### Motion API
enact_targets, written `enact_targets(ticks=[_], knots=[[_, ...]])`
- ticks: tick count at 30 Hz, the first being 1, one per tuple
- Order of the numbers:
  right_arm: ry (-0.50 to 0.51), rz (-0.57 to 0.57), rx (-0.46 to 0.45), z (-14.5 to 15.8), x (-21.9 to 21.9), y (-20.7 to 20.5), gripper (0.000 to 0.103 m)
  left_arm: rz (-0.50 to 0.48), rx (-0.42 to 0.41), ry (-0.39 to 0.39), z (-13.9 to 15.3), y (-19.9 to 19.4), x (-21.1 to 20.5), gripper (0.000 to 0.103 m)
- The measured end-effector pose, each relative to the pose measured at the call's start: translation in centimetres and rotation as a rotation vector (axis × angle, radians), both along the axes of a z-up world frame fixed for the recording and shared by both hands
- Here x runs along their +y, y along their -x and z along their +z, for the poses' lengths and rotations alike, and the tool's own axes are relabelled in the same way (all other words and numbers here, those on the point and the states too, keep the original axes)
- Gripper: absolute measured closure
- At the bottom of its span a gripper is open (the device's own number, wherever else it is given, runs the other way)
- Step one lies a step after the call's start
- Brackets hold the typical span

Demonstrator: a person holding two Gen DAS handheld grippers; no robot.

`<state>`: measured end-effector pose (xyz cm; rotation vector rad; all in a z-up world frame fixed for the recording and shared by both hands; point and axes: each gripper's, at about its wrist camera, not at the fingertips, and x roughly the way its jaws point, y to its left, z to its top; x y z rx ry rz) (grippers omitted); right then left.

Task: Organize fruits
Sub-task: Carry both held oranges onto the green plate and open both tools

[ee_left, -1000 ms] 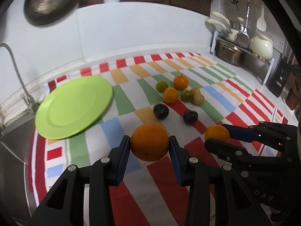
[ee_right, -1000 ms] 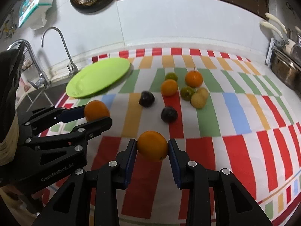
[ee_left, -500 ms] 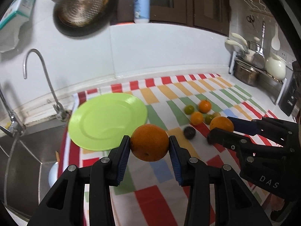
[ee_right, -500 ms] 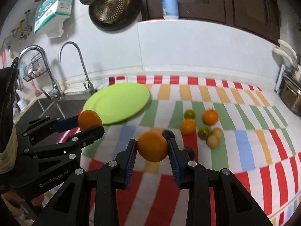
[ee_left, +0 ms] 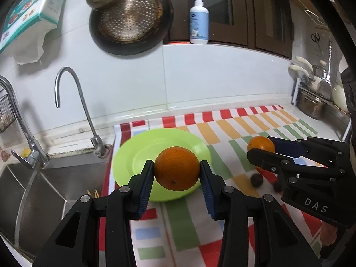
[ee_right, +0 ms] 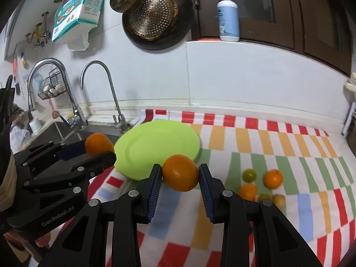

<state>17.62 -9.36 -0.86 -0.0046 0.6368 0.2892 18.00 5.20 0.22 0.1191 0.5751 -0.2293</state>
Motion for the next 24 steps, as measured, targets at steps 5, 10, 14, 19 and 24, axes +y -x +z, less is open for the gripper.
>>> enact_targets(ticks=[5, 10, 14, 19, 24], knots=[[-0.005, 0.040, 0.019, -0.2, 1.3, -2.5, 0.068, 0.009, -0.005, -0.023, -0.3, -1.6, 1.0, 0.062], [0.005, 0.069, 0.054, -1.1, 2.6, -5.1, 0.068, 0.017, 0.013, -0.019, -1.0, -3.6, 2.3, 0.062], [0.013, 0.091, 0.075, -1.8, 3.5, -6.8, 0.068, 0.008, 0.039, -0.017, -2.1, -5.1, 2.9, 0.062], [0.034, 0.124, 0.105, -2.9, 4.8, -9.2, 0.068, -0.006, 0.080, -0.001, -3.4, -7.0, 3.7, 0.062], [0.050, 0.129, 0.190, -5.0, 5.7, -11.7, 0.068, -0.013, 0.153, 0.007, -5.1, -9.2, 4.0, 0.062]])
